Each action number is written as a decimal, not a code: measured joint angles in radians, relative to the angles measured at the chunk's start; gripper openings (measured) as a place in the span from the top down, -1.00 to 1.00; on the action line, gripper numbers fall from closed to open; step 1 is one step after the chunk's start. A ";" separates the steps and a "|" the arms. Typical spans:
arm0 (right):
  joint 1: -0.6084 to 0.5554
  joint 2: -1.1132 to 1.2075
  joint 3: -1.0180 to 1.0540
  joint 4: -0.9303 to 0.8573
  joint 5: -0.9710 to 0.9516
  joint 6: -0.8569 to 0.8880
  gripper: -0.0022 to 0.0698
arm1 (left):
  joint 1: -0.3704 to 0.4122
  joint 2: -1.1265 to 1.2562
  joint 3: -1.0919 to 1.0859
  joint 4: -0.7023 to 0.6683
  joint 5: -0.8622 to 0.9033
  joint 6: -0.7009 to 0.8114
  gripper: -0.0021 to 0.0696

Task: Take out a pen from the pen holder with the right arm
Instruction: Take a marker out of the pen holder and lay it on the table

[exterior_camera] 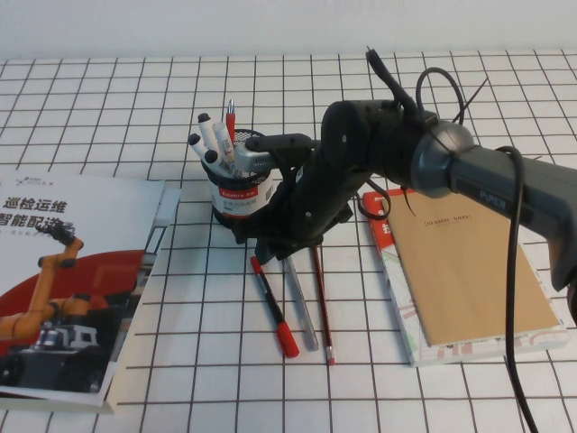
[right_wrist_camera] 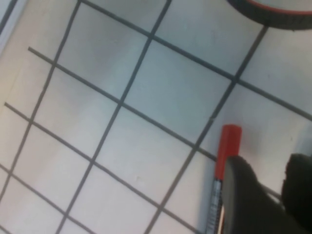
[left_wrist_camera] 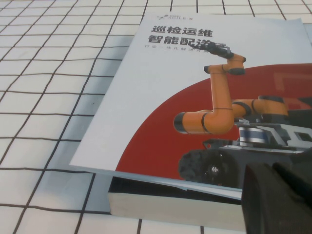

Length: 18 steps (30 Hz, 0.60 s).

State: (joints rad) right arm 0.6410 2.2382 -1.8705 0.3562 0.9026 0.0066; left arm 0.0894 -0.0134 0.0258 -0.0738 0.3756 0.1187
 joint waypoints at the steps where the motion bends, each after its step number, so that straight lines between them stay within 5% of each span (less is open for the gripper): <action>1: 0.000 -0.002 0.000 -0.004 0.002 0.000 0.45 | 0.000 0.000 0.000 0.000 0.000 0.000 0.95; 5: 0.014 -0.066 0.040 -0.048 0.009 0.000 0.51 | 0.000 0.000 0.000 0.000 0.000 0.000 0.95; 12: 0.046 -0.381 0.314 -0.079 -0.077 -0.007 0.91 | 0.000 0.000 0.000 0.000 0.000 0.000 0.95; 18: 0.046 -0.657 0.566 -0.127 -0.092 -0.007 0.97 | 0.000 0.000 0.000 0.000 0.000 0.000 0.95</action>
State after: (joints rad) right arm 0.6875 1.5812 -1.3044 0.2293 0.8108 0.0000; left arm 0.0894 -0.0134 0.0258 -0.0738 0.3756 0.1187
